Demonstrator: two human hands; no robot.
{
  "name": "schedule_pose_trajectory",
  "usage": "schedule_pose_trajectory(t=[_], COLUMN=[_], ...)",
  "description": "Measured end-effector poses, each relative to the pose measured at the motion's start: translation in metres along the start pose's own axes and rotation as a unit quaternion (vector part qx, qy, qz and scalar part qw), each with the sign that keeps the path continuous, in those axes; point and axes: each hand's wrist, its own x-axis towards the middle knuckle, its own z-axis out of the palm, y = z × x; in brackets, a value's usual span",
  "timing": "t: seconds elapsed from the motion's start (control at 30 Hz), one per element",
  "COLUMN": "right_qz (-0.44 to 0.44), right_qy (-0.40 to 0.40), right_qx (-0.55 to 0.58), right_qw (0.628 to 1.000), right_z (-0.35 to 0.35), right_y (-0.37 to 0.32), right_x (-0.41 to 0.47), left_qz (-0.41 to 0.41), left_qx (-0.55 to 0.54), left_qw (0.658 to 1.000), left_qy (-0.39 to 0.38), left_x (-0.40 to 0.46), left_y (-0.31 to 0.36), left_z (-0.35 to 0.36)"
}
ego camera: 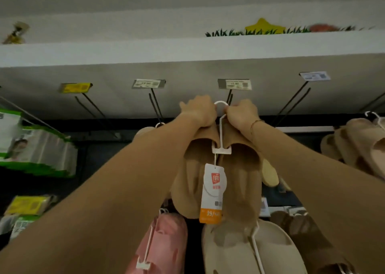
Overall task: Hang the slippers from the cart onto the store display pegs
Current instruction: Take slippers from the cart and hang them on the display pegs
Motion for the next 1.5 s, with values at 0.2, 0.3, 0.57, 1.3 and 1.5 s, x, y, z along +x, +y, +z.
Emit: schedule_pose_trajectory(t=[0.2,0.3,0.57,1.3,1.5], right_qz=[-0.049,-0.064,-0.099,0.002,-0.002], right_qy=[0.074,0.086,0.037,-0.101,-0.136], right_qx=[0.01,0.003,-0.046,-0.138,-0.196], right_qw=[0.996,0.994,0.993,0.985,0.971], right_z=[-0.002,-0.007,-0.008,0.169,0.172], right_y=[0.016,0.028,0.048,0.23,0.231], right_x=[0.041,0.062,0.113,0.192,0.181], left_qz=[0.043,0.049,0.027,-0.038,0.005], left_qx=[-0.022,-0.036,-0.053,0.038,0.006], left_qw=[0.996,0.993,0.994,0.998,0.996], left_qy=[0.076,0.098,0.087,-0.018,-0.084], left_x=[0.038,0.056,0.091,0.147,0.13], left_y=[0.016,0.028,0.029,-0.048,-0.049], left_z=[0.022,0.033,0.066,0.328,0.334])
